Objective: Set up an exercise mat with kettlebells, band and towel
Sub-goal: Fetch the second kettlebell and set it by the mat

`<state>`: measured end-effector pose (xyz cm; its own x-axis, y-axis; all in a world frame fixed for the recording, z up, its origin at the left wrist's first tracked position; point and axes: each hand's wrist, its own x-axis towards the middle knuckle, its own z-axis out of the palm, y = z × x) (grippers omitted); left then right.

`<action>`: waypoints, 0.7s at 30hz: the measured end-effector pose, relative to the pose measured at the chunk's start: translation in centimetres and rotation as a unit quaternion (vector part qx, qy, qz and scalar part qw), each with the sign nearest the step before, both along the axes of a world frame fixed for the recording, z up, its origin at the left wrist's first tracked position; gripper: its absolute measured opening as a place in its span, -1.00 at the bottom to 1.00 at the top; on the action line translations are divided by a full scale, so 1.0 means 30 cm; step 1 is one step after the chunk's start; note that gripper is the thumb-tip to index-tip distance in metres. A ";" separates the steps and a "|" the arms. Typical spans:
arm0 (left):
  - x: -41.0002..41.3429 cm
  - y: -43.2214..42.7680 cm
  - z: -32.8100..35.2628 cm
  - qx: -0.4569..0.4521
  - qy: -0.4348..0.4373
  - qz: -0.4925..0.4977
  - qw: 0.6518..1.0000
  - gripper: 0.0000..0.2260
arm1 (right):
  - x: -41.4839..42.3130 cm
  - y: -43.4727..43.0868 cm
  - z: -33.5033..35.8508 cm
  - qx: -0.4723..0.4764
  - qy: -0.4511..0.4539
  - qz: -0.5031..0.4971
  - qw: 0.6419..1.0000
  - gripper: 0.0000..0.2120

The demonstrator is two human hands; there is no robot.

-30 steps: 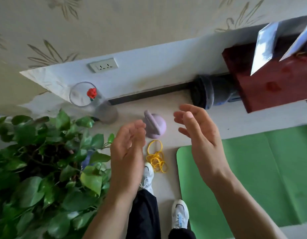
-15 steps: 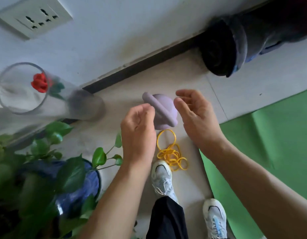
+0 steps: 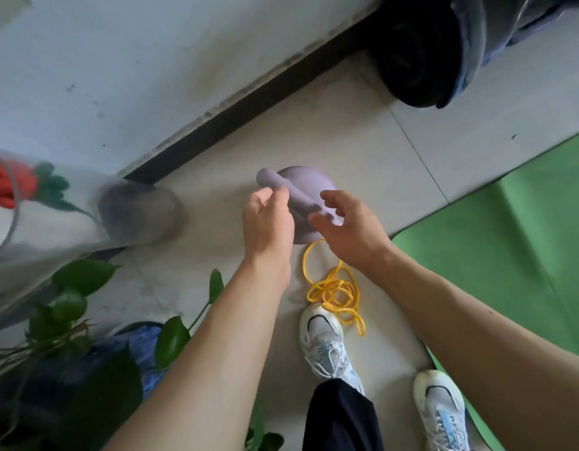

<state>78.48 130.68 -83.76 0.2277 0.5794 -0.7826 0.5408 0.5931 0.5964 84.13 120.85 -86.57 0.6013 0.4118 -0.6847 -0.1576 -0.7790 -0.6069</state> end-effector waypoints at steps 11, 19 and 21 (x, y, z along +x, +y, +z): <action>0.056 0.004 -0.204 -0.088 0.027 0.098 0.991 -0.91 | 0.035 0.020 -0.189 -0.002 -0.044 0.049 0.998 -0.80; 0.063 -0.032 -0.259 -0.041 0.002 0.140 0.989 -0.89 | 0.057 0.005 -0.213 0.041 -0.059 0.086 0.994 -0.52; 0.066 -0.050 -0.242 -0.030 0.002 0.129 0.991 -0.89 | 0.053 -0.004 -0.193 0.048 -0.060 0.073 0.994 -0.48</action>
